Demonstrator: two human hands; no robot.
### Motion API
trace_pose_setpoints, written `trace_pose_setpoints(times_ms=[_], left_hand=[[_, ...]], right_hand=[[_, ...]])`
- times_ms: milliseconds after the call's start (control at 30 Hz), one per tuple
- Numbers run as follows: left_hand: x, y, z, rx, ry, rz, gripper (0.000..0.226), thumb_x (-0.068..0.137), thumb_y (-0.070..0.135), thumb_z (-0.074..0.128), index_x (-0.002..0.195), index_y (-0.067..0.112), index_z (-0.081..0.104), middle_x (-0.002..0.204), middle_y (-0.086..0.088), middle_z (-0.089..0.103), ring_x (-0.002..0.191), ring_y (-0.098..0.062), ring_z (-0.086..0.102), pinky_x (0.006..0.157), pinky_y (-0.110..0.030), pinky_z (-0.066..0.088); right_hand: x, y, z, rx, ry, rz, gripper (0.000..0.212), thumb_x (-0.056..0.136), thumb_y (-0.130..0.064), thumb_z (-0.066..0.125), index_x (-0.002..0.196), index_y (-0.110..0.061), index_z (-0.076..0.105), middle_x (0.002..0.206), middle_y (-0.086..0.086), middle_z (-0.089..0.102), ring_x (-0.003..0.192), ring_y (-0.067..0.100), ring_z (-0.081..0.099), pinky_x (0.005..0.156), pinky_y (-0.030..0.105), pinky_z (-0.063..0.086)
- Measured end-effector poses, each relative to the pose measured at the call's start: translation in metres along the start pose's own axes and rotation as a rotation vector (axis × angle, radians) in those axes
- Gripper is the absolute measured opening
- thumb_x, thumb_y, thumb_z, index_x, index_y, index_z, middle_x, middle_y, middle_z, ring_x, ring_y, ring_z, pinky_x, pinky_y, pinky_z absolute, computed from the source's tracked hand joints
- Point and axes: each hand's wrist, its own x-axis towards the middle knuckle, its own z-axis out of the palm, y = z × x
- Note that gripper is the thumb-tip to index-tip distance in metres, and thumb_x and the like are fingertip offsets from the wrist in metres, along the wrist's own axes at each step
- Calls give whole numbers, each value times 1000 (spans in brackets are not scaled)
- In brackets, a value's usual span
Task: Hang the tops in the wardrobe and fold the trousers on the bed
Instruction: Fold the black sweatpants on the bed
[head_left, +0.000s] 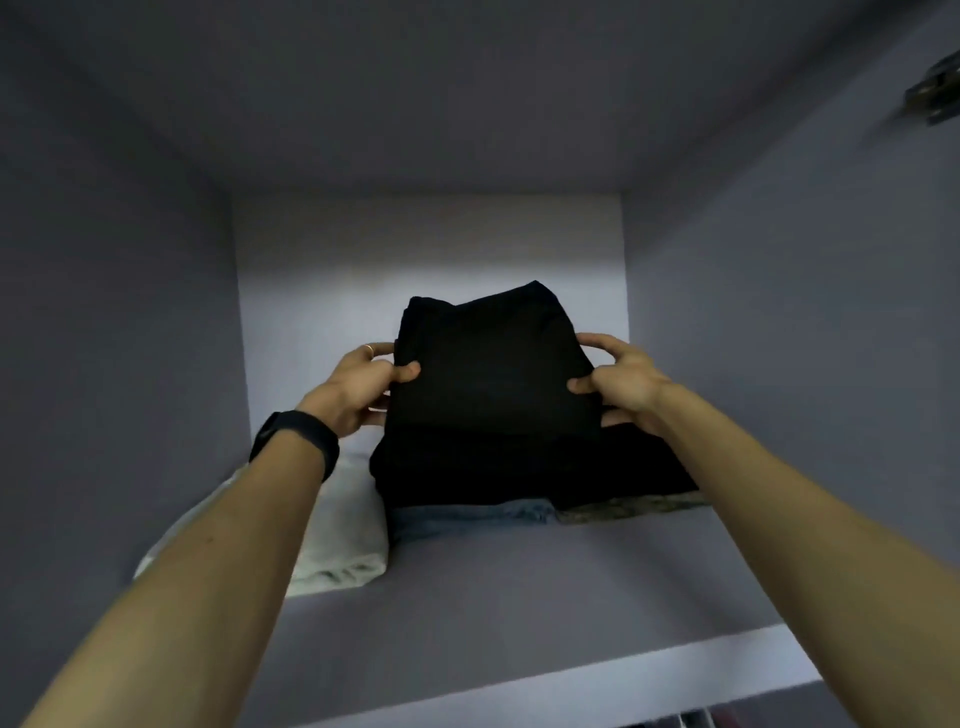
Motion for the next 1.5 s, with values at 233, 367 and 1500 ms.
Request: trace_pose_setpoints(times_ms=[233,367,1500], left_hand=[[112,-27,-43,34,80,-70,46,91,17,73,133,17,53,120,-11,64,105,-30,63,77,-42,57],[146,-78,-39,59,47,-155,32,93,12,71,121,2,64,117,-21,69,92,-31,68,66,-38,61],[167,-151,17,1064,-109,-95,76,91,80,30,157,45,17,167,19,0,155,-22,8,122,-58,3]], right_hand=[[118,10,68,-49,-13,66,58,93,4,60,139,-31,51,116,7,69,98,24,69,57,35,60],[149,36,88,-196,-62,149,49,93,2,57,135,-24,53,100,8,69,80,21,66,44,25,52],[200,128,169,-1094,-400,48,78,95,-77,16,160,-38,-2,168,-7,-14,154,18,-17,119,64,-3]])
